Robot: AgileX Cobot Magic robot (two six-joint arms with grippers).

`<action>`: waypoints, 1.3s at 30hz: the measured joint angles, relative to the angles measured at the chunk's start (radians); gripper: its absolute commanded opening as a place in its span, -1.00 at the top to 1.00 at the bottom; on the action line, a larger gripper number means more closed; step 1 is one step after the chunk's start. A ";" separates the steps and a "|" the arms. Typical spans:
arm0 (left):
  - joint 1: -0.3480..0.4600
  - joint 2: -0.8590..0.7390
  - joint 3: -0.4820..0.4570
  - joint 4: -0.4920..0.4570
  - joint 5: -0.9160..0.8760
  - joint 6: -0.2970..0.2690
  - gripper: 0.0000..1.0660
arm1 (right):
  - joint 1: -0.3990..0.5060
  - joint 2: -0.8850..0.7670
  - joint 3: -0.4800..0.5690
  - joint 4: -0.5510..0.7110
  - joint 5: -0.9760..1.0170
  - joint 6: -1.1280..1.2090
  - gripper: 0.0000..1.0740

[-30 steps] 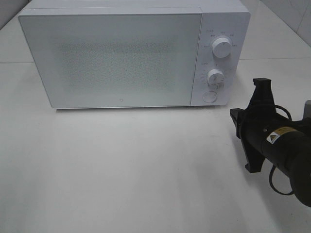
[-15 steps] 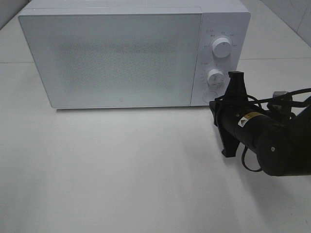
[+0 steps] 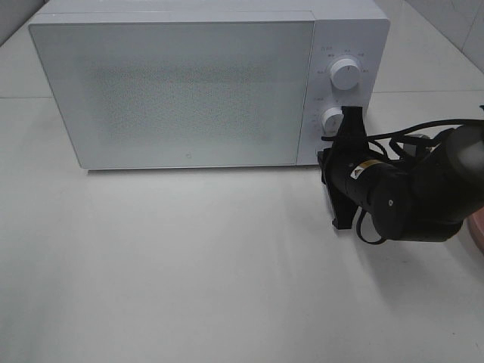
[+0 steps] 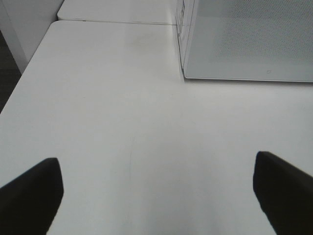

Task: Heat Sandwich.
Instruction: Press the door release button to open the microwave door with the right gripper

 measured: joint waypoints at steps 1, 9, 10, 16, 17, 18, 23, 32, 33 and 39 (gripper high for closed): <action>0.000 0.000 0.000 0.000 0.000 0.000 -0.94 | -0.003 0.008 -0.007 0.000 0.001 -0.008 1.00; 0.000 0.000 0.000 0.000 0.000 0.000 -0.94 | -0.023 0.027 -0.043 0.035 -0.005 -0.061 1.00; 0.000 0.000 0.000 0.000 0.000 0.000 -0.94 | -0.028 0.028 -0.050 0.035 -0.005 -0.068 1.00; 0.000 0.000 0.000 0.000 0.000 0.000 -0.94 | -0.041 0.052 -0.089 0.039 0.036 -0.089 1.00; 0.000 0.000 0.000 0.000 0.000 0.000 -0.94 | -0.044 0.060 -0.096 0.040 0.043 -0.093 1.00; 0.000 0.000 0.000 0.000 0.000 0.000 -0.94 | -0.044 0.060 -0.096 0.040 0.043 -0.093 1.00; 0.000 0.000 0.000 0.000 0.000 0.000 -0.94 | -0.044 0.071 -0.097 0.048 0.010 -0.119 0.99; 0.000 0.000 0.000 0.000 0.000 0.000 -0.94 | -0.039 0.085 -0.131 0.083 -0.001 -0.155 0.99; 0.000 0.000 0.000 0.000 0.000 0.000 -0.94 | -0.038 0.092 -0.139 0.090 0.002 -0.161 0.99; 0.000 0.000 0.000 0.000 0.000 0.000 -0.94 | -0.035 0.114 -0.166 0.112 0.024 -0.160 0.98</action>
